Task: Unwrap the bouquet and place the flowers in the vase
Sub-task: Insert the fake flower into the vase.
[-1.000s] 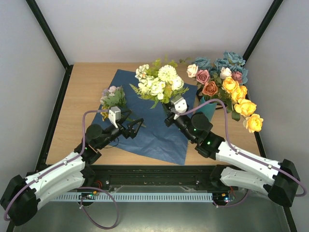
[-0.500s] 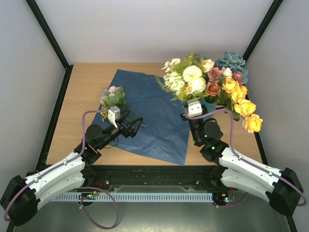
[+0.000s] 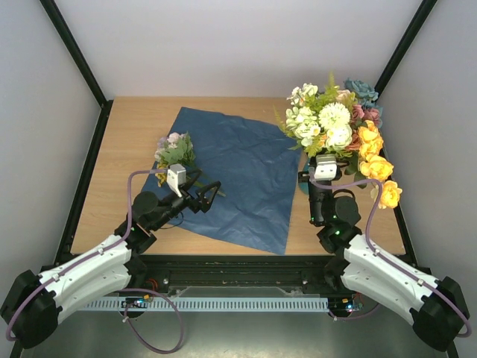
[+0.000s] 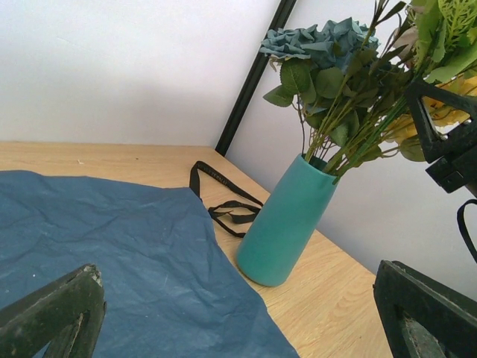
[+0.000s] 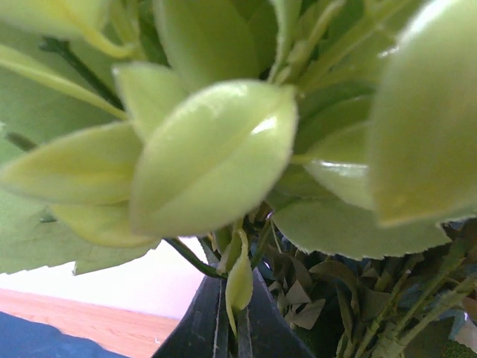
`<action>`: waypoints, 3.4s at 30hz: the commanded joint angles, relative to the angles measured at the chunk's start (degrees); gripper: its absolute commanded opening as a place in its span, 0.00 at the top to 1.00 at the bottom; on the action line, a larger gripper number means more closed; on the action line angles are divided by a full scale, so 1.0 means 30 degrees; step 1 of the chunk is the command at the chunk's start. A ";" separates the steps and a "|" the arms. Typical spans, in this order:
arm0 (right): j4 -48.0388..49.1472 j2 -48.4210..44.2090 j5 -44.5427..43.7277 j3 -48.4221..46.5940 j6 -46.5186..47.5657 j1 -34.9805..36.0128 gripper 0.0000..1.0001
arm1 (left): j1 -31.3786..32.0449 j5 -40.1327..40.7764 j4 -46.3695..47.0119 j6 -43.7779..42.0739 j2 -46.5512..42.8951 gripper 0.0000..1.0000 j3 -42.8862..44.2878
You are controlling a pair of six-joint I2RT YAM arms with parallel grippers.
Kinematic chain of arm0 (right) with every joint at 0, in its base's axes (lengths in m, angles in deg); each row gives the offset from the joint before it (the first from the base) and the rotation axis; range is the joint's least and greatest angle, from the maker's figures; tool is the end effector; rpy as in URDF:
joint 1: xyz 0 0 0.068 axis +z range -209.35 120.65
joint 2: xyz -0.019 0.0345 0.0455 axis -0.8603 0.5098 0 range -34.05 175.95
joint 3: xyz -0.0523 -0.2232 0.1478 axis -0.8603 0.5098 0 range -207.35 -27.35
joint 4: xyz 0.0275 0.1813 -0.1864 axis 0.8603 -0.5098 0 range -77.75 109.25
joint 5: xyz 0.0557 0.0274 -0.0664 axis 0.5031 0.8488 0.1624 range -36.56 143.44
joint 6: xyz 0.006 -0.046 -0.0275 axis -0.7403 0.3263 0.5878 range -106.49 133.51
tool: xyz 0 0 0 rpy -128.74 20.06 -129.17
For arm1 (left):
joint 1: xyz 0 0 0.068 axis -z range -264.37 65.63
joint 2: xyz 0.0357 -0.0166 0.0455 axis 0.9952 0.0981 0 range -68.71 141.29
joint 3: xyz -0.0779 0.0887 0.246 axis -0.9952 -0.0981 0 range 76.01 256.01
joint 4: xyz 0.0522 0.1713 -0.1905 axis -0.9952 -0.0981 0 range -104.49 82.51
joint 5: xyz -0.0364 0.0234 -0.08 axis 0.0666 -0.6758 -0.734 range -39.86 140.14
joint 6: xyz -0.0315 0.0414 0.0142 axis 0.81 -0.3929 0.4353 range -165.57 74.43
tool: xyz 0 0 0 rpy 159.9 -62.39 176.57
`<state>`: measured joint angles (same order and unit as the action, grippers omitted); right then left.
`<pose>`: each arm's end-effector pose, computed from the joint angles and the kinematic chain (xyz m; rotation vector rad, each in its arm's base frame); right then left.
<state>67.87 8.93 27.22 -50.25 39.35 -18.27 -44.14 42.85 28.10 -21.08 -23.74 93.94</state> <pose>0.1390 0.1003 0.3163 -0.2359 1.1030 -0.0082 0.1397 -0.1242 0.2584 0.3152 1.4698 -1.0128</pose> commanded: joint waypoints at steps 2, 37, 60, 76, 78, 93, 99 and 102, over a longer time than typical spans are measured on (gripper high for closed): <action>0.4272 -0.0044 0.0276 0.1064 0.1443 -0.0261 0.99 | 0.0067 -0.0198 0.0637 0.0039 0.0088 0.01 0.0021; 1.1739 0.4433 0.1547 0.2433 0.1316 -0.2626 0.99 | 0.0067 -0.0577 0.0821 0.0157 0.0145 0.00 0.0028; 1.2464 0.6492 -0.0621 0.4533 -0.1962 -0.2824 0.99 | 0.0067 -0.0647 0.0963 0.0215 0.0427 0.00 0.0027; 1.4233 0.9037 -0.0578 0.4807 -0.2905 -0.2854 0.96 | 0.0067 -0.0300 0.0853 0.0087 0.0708 0.00 0.0048; 1.4267 0.9038 -0.0860 0.4834 -0.2910 -0.2854 0.95 | 0.0068 -0.0322 0.0825 0.0091 0.0683 0.01 0.0057; 1.1629 0.7316 -0.2038 0.4827 -0.4763 -0.2854 0.78 | 0.0053 -0.0290 0.0946 0.0129 0.0869 0.01 0.0027; 0.6196 0.4961 -0.1341 0.3982 -0.7723 -0.2854 0.65 | 0.0087 -0.0207 0.0992 0.0152 0.1126 0.01 0.0054; 0.3739 0.3695 -0.0672 0.3754 -0.9270 -0.2854 0.61 | 0.0073 -0.0216 0.1017 0.0153 0.1270 0.00 0.0057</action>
<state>90.29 23.84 23.13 -37.03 19.61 -26.77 -44.14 41.65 29.04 -20.49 -20.46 93.94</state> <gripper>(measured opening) 0.369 0.994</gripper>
